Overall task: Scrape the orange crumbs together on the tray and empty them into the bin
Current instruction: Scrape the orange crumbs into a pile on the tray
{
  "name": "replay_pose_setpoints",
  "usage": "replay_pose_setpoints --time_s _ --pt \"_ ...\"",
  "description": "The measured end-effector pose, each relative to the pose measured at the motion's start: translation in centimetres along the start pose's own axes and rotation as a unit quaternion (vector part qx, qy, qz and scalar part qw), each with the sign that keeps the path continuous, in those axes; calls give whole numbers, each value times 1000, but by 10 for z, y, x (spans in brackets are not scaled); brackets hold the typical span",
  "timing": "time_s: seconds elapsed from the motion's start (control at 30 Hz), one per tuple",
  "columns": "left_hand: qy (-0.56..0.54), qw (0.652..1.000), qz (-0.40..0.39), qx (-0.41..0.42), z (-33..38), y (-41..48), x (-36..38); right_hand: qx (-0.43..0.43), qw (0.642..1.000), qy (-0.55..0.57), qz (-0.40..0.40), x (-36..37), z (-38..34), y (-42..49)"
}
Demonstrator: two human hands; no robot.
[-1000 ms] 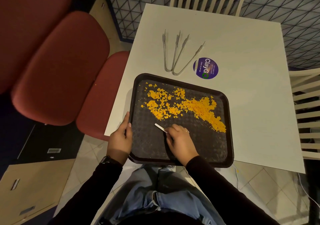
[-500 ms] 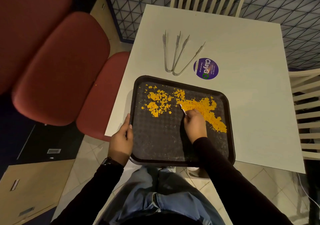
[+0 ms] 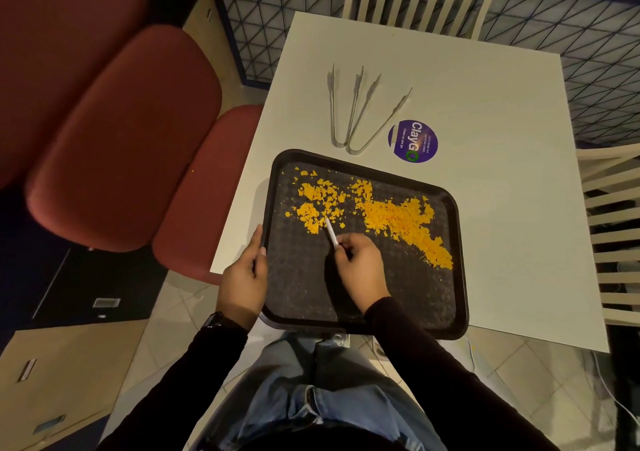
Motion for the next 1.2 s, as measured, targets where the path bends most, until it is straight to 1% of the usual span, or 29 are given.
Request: replay_pose_setpoints --time_s 0.07,0.17,0.27,0.33,0.43,0.5,0.57,0.67,0.73,0.8,0.83,0.9,1.0,1.1,1.2 --pt "-5 1000 5 10 1 0 -1 -52 998 -28 -26 3 -8 2" --pt "-2 1000 10 15 4 -1 -3 -150 981 -94 -78 12 -16 1" --pt "9 1000 10 14 4 0 -2 -183 972 -134 -66 14 -16 5" --pt "14 1000 8 12 3 0 -2 -177 974 -136 -40 10 -16 11" --pt "12 1000 13 11 4 0 -3 -146 979 -143 -3 -2 -11 21" --pt "7 1000 11 5 5 0 -3 -114 981 -155 9 -9 -3 30" --pt "5 1000 7 -1 3 0 -2 -61 986 -153 20 -17 6 40" --pt "-2 1000 0 -8 0 0 -1 4 991 -131 36 -26 15 49" --pt "-9 1000 0 -8 0 1 -2 20 994 -103 44 -26 14 45" --pt "-15 1000 4 -3 4 1 -2 16 997 -68 40 -21 7 34" --pt "-15 1000 4 -2 6 1 -3 0 998 -55 26 -17 2 27" --pt "-15 1000 2 2 7 1 -3 -68 996 -56 -18 -4 -13 11" --pt "-12 1000 10 9 7 2 -4 -170 979 -86 -67 20 -32 -5" --pt "2 1000 19 11 6 2 -3 -210 969 -107 -67 36 -47 -4" --pt "1 1000 25 12 1 1 -3 -215 970 -107 -45 40 -61 8"
Point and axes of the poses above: each hand's wrist, its own y-axis towards the middle knuckle, its own x-axis out of the palm, z = x × y, the point moved 4 cm from there along y, towards the middle knuckle, and after that the axes turned 3 degrees about x, right-handed, at the moved point
